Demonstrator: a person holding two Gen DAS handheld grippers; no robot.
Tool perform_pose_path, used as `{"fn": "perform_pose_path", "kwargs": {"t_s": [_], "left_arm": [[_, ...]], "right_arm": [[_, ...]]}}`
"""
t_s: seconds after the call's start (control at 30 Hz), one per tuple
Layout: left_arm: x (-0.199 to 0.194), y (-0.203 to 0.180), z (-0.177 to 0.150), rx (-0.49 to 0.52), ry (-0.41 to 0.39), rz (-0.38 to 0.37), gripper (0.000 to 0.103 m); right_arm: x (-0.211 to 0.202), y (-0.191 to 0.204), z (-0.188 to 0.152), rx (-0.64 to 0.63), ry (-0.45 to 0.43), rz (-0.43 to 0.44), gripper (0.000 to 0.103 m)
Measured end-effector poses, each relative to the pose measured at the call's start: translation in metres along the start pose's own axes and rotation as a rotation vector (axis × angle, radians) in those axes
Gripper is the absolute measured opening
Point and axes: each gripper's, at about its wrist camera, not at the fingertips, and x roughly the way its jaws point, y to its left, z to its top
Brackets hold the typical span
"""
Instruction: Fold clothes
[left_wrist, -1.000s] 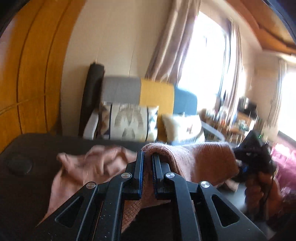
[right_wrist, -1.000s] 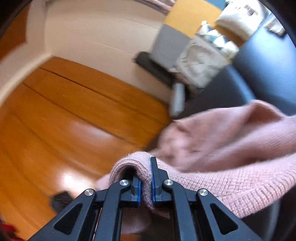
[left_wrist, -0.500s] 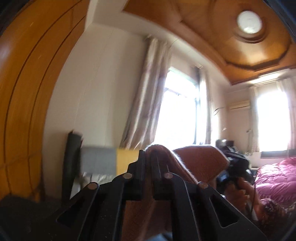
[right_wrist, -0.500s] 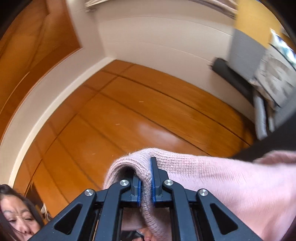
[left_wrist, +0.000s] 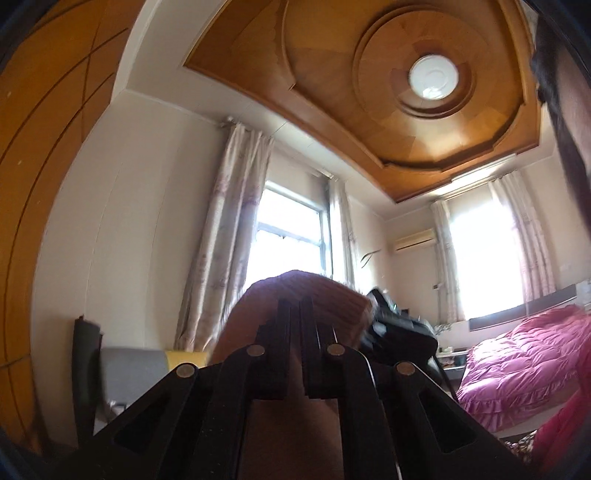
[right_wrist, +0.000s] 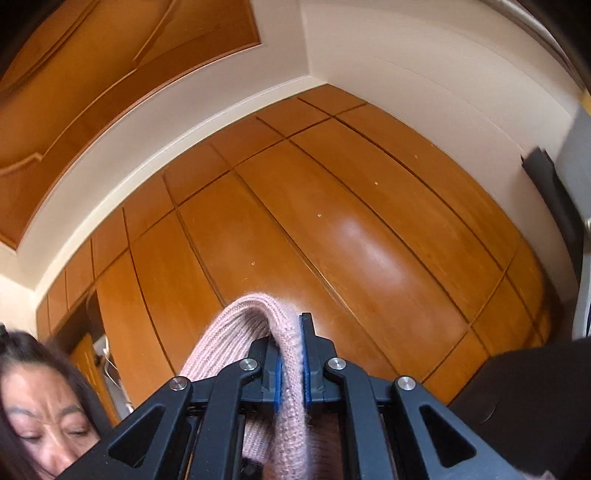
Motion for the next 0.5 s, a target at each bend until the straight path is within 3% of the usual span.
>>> {"fn": "perform_pose_path", "kwargs": {"t_s": [0.1, 0.13, 0.2, 0.23, 0.27, 0.33, 0.5], "left_arm": [[0.002, 0.023, -0.038, -0.08, 0.104, 0.025, 0.006], [-0.004, 0.031, -0.049, -0.111, 0.126, 0.032, 0.013], [-0.018, 0.049, -0.073, -0.184, 0.172, 0.042, 0.038], [-0.025, 0.055, -0.082, -0.215, 0.19, 0.057, 0.06], [-0.032, 0.062, -0.092, -0.248, 0.206, 0.067, 0.074], [-0.044, 0.07, -0.11, -0.296, 0.234, 0.064, 0.078], [-0.037, 0.06, -0.155, -0.32, 0.39, 0.055, 0.078]], "right_arm": [[-0.01, -0.014, -0.003, 0.046, -0.029, -0.043, 0.007], [-0.015, -0.022, -0.003, 0.066, -0.042, -0.068, 0.007], [-0.026, -0.037, -0.004, 0.09, -0.062, -0.118, 0.007], [-0.031, -0.044, -0.004, 0.104, -0.072, -0.138, 0.007], [-0.036, -0.051, -0.004, 0.119, -0.081, -0.149, 0.007], [-0.044, -0.06, -0.006, 0.125, -0.098, -0.182, 0.007], [-0.042, -0.064, -0.006, 0.113, -0.097, -0.197, 0.007]]}}
